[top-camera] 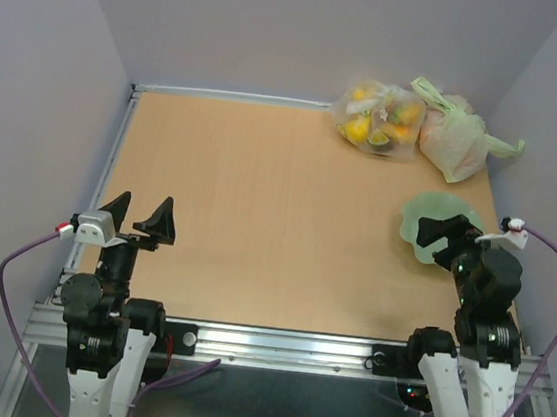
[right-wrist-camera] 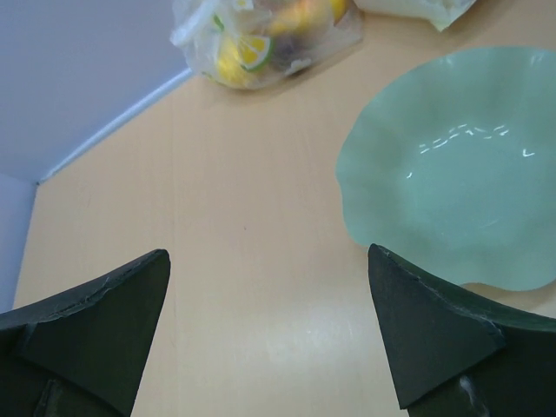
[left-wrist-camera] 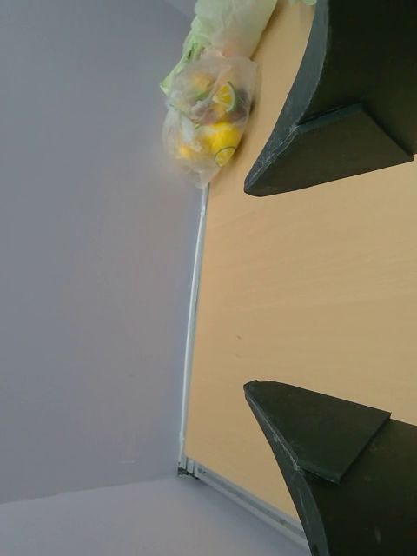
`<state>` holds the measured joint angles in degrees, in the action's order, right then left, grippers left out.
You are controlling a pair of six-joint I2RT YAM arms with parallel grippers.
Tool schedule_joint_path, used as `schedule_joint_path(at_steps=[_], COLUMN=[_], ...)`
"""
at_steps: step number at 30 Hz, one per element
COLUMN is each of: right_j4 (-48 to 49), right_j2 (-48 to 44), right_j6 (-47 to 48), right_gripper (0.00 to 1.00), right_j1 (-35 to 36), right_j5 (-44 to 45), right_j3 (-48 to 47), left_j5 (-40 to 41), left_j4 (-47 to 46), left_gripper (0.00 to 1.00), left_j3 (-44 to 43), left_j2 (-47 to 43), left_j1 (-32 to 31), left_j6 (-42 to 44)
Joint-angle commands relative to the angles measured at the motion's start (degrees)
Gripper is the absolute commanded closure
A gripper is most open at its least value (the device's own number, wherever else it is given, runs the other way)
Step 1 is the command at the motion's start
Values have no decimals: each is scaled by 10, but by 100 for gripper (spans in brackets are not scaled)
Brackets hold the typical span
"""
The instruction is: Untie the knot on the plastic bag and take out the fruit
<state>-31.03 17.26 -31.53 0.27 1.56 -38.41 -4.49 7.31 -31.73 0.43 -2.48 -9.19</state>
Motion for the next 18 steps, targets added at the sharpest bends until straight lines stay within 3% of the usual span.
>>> schedule_joint_path(at_steps=[1, 6, 10, 14, 18], right_j4=[77, 110, 113, 116, 117], right_j2=[154, 290, 481, 637, 777], right_j6=[3, 14, 44, 64, 46], right_gripper=[0, 0, 0, 0, 0], right_j1=[-4, -4, -4, -11, -35], right_j5=[-31, 48, 142, 257, 294], right_j3=[-60, -112, -200, -316, -449], left_j5=[-6, -41, -80, -90, -106], left_j4=[-18, -25, -31, -39, -37], left_gripper=[1, 1, 1, 1, 1], left_j3=[-19, -28, -26, -24, -18], left_j2=[-66, -50, -42, -41, -32], left_j1=[5, 5, 5, 5, 5], left_j6=[-13, -7, -25, -61, -99])
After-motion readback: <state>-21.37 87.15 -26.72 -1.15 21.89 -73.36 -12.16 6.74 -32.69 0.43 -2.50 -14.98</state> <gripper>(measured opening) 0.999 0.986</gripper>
